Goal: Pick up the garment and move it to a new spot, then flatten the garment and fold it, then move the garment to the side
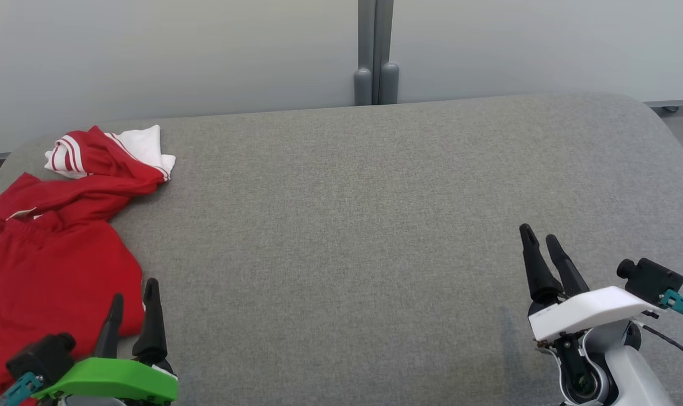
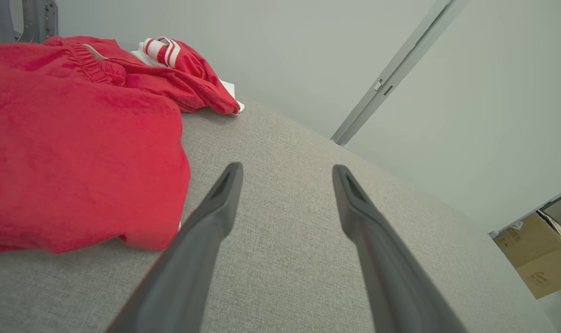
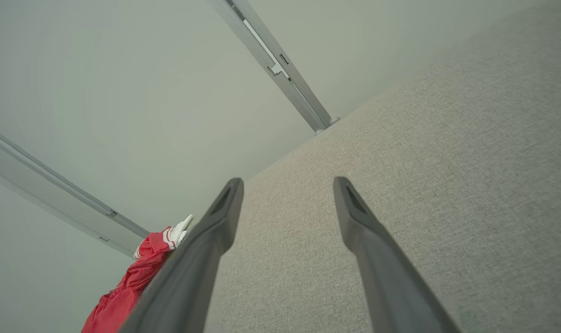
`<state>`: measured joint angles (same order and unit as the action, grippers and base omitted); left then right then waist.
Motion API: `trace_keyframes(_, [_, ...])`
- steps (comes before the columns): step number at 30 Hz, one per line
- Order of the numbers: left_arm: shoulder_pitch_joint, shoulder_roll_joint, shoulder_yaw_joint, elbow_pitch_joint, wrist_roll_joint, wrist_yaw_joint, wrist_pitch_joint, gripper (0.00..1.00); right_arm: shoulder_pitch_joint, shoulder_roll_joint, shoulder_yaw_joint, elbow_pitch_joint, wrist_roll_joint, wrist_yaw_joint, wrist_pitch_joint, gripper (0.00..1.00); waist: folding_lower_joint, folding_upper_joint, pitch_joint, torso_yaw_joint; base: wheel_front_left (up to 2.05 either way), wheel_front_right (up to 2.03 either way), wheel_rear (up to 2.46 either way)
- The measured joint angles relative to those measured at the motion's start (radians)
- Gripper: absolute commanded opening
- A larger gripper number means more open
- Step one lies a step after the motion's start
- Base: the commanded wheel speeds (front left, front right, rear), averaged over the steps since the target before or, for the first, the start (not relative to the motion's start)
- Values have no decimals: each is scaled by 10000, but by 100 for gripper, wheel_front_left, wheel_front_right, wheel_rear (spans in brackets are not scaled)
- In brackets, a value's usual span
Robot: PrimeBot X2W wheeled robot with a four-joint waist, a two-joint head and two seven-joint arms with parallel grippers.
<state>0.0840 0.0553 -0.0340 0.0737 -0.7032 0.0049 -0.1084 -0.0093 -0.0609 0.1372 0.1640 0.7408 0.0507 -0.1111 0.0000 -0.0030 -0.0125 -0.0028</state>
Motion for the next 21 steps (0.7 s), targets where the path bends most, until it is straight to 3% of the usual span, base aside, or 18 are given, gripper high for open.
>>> trace_keyframes(21, [294, 0, -328, -541, 2629, 234, -667, 100, 1, -10, 704, -303, -2824, -123, -658, 100, 1, 0, -3, -36, 0, 0, 0])
